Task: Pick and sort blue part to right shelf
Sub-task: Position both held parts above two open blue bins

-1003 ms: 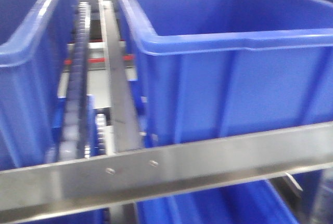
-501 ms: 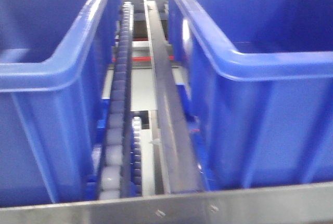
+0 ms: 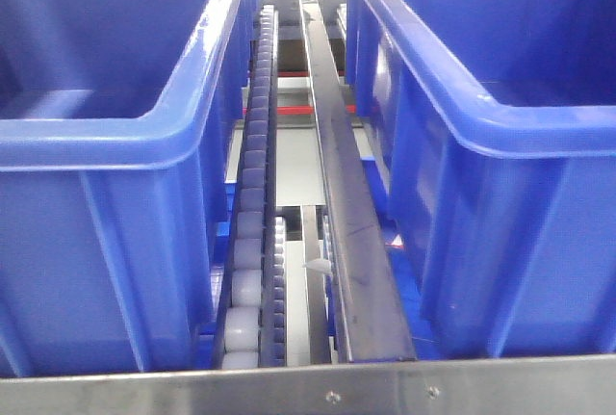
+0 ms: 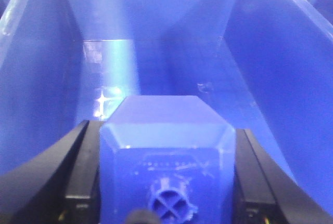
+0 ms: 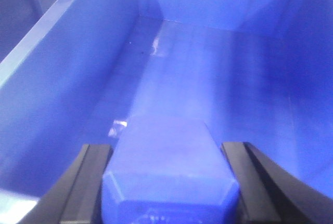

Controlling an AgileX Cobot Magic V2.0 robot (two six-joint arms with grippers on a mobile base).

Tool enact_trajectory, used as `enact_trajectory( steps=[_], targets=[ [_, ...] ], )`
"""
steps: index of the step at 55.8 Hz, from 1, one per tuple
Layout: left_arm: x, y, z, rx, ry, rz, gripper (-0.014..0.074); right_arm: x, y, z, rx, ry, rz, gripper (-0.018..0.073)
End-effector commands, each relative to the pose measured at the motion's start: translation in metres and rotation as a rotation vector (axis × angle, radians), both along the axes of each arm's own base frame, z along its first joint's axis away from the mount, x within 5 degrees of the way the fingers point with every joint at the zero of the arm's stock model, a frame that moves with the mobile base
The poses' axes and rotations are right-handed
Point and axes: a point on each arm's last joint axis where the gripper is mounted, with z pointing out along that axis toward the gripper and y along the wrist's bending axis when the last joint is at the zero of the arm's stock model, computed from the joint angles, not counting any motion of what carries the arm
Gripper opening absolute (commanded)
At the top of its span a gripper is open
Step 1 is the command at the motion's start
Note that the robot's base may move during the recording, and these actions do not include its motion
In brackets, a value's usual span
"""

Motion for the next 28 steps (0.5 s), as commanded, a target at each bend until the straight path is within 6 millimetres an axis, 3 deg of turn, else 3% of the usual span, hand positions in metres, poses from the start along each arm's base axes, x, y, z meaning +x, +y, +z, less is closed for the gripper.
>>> enact_trajectory(
  steps=[1,28],
  targets=[
    [0.0027,-0.0001,0.0175,-0.024,-0.113,0.007,0.0295,0.0017,0.0009,0.0186,0.014,-0.121,0.009,0.0238],
    [0.0027,-0.0001,0.0175,-0.024,-0.113,0.007,0.0295,0.0017,0.0009,0.0186,0.014,-0.121,0.009,0.0238]
  ],
)
